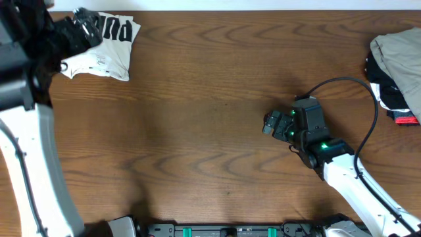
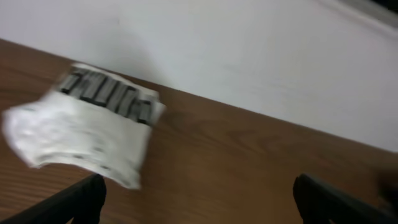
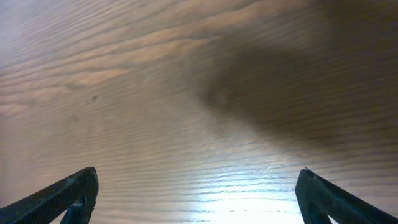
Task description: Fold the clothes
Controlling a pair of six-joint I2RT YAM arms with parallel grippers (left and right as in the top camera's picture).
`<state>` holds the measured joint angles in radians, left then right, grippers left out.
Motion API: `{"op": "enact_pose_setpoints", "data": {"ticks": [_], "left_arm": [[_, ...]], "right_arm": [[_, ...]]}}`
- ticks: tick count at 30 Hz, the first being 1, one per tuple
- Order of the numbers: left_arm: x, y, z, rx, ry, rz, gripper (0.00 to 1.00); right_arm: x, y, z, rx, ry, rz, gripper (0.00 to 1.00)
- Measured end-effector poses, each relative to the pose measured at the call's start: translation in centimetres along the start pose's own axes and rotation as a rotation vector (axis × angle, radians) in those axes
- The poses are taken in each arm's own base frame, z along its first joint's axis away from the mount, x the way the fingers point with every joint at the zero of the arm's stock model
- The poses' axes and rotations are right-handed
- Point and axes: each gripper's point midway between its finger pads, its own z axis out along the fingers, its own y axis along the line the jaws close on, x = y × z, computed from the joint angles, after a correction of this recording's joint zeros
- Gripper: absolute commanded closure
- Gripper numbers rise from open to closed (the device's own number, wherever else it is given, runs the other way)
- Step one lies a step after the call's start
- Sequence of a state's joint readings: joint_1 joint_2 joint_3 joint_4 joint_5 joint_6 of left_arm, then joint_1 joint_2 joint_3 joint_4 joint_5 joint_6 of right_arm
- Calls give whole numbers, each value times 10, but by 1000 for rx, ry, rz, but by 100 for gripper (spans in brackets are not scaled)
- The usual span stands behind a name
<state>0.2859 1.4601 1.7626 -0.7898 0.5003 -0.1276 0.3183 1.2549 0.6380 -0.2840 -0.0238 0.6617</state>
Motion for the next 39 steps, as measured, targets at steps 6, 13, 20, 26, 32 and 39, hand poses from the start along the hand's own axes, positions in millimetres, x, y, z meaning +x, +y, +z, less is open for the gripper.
{"op": "enact_pose_setpoints", "data": {"ticks": [6, 13, 20, 26, 32, 39], "left_arm": [[20, -45, -63, 108, 4, 78, 2], [37, -88, -146, 157, -114, 209, 2], [71, -103, -182, 190, -153, 266, 2], [101, -101, -175, 231, -102, 252, 2], [125, -109, -188, 276, -114, 282, 2], [148, -124, -214, 325, -178, 373, 2]], "right_arm": [[-18, 22, -33, -108, -92, -64, 1], [-54, 40, -121, -228, -380, -120, 1], [-53, 18, -196, -240, -584, -99, 1], [-45, 8, -231, -276, -679, -87, 1], [-40, 2, -240, -282, -704, -93, 1], [-52, -6, -266, -232, -804, -89, 1]]}}
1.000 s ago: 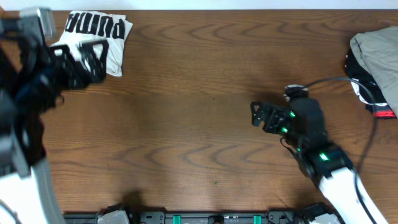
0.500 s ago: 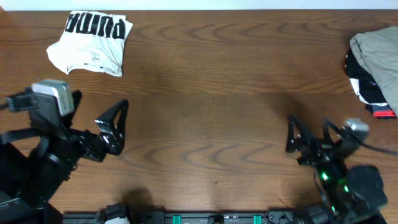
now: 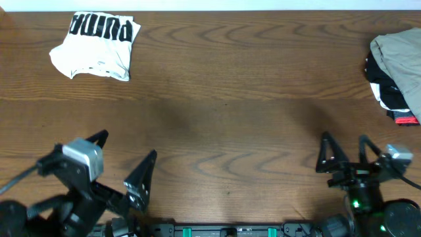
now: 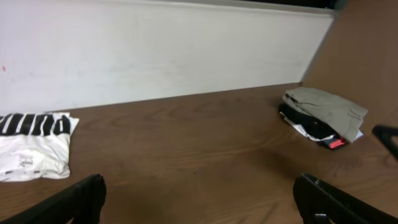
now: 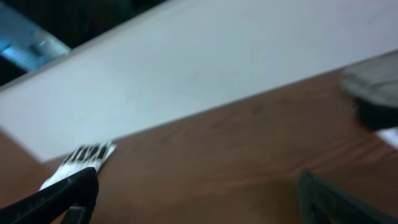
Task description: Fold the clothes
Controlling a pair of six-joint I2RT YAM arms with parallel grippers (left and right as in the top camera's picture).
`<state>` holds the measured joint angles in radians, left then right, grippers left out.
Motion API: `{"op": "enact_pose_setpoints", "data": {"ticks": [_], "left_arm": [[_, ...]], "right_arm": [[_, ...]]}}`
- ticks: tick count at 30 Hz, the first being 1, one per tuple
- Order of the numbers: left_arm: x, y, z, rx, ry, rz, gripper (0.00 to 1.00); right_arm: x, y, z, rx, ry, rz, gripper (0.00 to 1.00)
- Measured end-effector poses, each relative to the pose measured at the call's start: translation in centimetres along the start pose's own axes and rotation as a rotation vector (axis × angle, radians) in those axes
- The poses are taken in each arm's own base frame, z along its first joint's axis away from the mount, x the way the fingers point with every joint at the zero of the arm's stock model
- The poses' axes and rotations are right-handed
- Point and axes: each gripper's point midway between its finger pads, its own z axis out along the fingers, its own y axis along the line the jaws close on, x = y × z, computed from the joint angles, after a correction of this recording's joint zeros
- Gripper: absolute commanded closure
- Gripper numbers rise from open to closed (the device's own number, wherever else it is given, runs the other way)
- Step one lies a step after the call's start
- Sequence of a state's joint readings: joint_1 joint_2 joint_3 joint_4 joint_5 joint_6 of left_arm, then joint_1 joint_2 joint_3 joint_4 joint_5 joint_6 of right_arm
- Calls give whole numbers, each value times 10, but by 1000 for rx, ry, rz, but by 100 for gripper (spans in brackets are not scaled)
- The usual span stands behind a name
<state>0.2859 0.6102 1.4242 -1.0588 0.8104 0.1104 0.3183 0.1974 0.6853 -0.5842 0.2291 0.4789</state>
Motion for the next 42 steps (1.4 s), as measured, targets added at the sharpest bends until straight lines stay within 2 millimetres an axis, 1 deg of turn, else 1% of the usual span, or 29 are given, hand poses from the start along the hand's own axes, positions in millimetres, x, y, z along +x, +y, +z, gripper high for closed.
{"op": "enact_pose_setpoints", "data": {"ticks": [3, 8, 11, 15, 22, 27, 37, 40, 42], "left_arm": [[2, -2, -1, 3, -2, 5, 2], [4, 0, 1, 4, 9, 1, 2], [4, 0, 1, 4, 10, 7, 2], [5, 0, 1, 4, 10, 9, 2], [5, 0, 1, 4, 10, 11, 2], [5, 0, 1, 4, 10, 11, 2], [5, 0, 1, 4, 10, 11, 2], [5, 0, 1, 4, 10, 11, 2], [4, 0, 1, 4, 10, 12, 2]], "right_arm": [[-15, -11, -7, 72, -53, -21, 1], [-27, -38, -24, 234, -74, -61, 1], [-36, -47, -36, 295, -91, -73, 1], [-47, -51, -45, 328, -118, -74, 1], [-52, -53, -48, 347, -143, -72, 1], [-43, -59, -48, 369, -101, -94, 1], [-8, -79, -55, 445, 60, -176, 1], [2, -85, -59, 465, 105, -198, 1], [12, -91, -63, 486, 153, -223, 1]]}}
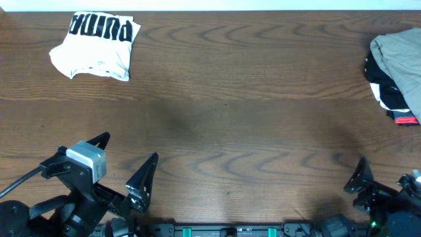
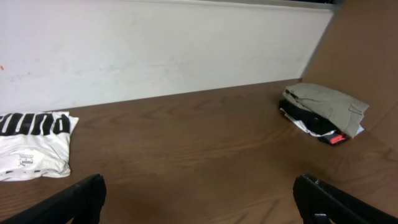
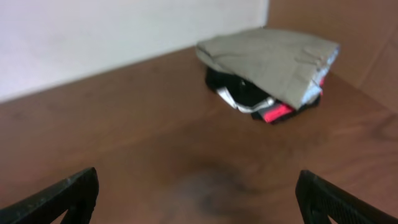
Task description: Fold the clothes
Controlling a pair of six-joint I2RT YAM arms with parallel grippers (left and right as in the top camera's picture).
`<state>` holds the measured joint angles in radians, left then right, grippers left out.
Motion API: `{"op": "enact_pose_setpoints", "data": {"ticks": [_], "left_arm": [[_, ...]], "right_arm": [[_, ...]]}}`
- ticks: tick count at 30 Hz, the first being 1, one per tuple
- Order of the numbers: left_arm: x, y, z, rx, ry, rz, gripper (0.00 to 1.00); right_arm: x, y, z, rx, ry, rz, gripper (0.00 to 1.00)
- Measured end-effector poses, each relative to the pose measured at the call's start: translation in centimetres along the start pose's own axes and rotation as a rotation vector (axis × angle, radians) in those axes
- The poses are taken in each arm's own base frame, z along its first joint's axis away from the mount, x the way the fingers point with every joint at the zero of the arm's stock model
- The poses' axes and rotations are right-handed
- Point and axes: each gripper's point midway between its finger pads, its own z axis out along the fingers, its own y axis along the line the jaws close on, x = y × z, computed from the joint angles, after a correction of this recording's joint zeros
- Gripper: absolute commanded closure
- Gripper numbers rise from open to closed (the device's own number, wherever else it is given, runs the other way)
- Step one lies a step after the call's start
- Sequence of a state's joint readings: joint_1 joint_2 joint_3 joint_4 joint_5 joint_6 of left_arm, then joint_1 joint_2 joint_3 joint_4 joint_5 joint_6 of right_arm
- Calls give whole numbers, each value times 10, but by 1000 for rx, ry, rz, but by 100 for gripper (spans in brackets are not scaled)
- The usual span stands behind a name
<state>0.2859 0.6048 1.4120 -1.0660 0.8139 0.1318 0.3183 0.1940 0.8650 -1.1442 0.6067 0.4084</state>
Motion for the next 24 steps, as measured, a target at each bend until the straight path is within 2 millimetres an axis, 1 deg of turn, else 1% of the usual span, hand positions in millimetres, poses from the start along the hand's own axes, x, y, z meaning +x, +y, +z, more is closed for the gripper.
{"op": "enact_pose_setpoints", "data": {"ticks": [4, 7, 11, 15, 18, 21, 24], "left_arm": [[0, 0, 0, 0, 0, 0, 2], [0, 0, 0, 0, 0, 0, 2], [0, 0, 0, 0, 0, 0, 2], [0, 0, 0, 0, 0, 0, 2], [0, 0, 0, 0, 0, 0, 2], [0, 0, 0, 0, 0, 0, 2], [0, 0, 0, 0, 0, 0, 2]], "right_arm": [[20, -10, -1, 34, 79, -60, 1], [26, -13, -2, 45, 103, -77, 1], [16, -6, -1, 22, 62, -45, 1], [14, 0, 0, -10, 56, -32, 1], [7, 8, 1, -42, 29, 3, 1], [1, 14, 6, -51, 0, 20, 1], [-2, 23, 14, -73, -29, -2, 1]]}}
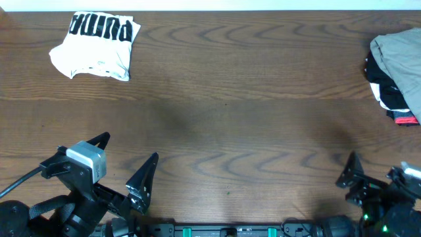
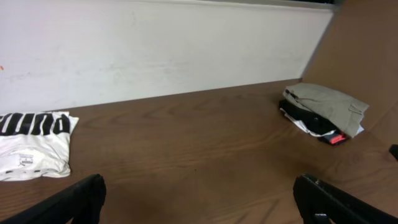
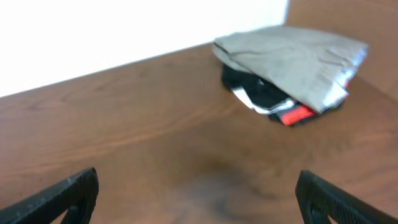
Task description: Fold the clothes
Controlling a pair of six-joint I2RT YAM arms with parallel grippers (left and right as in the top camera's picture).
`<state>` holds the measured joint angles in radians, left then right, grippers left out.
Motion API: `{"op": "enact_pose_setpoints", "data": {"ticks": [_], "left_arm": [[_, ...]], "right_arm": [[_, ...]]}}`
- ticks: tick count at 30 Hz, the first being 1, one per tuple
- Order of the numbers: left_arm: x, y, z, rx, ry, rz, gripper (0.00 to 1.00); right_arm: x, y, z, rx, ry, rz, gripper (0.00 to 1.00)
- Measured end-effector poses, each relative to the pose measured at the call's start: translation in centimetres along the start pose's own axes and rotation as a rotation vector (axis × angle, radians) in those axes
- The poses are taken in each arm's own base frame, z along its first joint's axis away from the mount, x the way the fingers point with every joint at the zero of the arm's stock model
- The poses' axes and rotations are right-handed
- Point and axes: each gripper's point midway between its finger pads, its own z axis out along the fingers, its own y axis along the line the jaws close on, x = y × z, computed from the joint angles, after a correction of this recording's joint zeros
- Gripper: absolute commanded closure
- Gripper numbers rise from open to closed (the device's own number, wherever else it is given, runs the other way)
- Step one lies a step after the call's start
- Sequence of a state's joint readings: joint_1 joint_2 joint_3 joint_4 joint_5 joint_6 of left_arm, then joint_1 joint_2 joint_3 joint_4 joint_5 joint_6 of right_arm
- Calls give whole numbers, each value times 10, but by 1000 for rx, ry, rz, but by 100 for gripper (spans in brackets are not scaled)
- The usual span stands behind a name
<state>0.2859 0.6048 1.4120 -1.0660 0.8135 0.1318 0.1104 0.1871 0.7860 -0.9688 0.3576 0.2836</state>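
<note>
A folded white shirt with black lettering (image 1: 99, 45) lies at the table's far left corner and also shows as the shirt (image 2: 34, 144) in the left wrist view. At the right edge sits a pile of clothes (image 1: 395, 69): a khaki garment on top of black, white and red ones, seen too as the pile (image 2: 323, 111) and the pile (image 3: 289, 68). My left gripper (image 1: 126, 153) stands open and empty at the front left, its wrist view of the gripper (image 2: 199, 199) showing only table. My right gripper (image 1: 371, 176) is open and empty at the front right (image 3: 198, 196).
The brown wooden table (image 1: 223, 99) runs between the two lots of clothing. A white wall (image 2: 155, 50) closes the far side, and a brown panel (image 2: 367, 56) stands at the right end behind the pile.
My right gripper has shifted a little at the front right, so the pile sits further right in its wrist view. The left arm and the clothes have not moved.
First my left gripper was open at the folded white shirt in the far left corner, and my right gripper hung low over the table's right half. Then both arms stood back at the front edge, open and empty. The shirt stays folded where it lay.
</note>
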Motion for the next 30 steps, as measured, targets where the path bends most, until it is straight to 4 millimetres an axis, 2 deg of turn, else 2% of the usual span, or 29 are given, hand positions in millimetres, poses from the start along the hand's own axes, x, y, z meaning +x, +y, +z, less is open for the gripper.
{"op": "enact_pose_setpoints", "data": {"ticks": [5, 11, 16, 20, 25, 30], "left_arm": [[0, 0, 0, 0, 0, 0, 2], [0, 0, 0, 0, 0, 0, 2], [0, 0, 0, 3, 0, 0, 2], [0, -1, 0, 3, 0, 0, 2], [0, -1, 0, 3, 0, 0, 2], [0, -1, 0, 3, 0, -1, 2]], "right_arm": [[3, 14, 23, -63, -33, -35, 1], [3, 44, 42, -241, -194, -51, 1], [24, 58, 54, -337, -220, -60, 1], [30, 64, 64, -373, -241, -44, 1], [25, 70, 70, -410, -324, -30, 1], [32, 72, 80, -431, -368, -14, 1]]}}
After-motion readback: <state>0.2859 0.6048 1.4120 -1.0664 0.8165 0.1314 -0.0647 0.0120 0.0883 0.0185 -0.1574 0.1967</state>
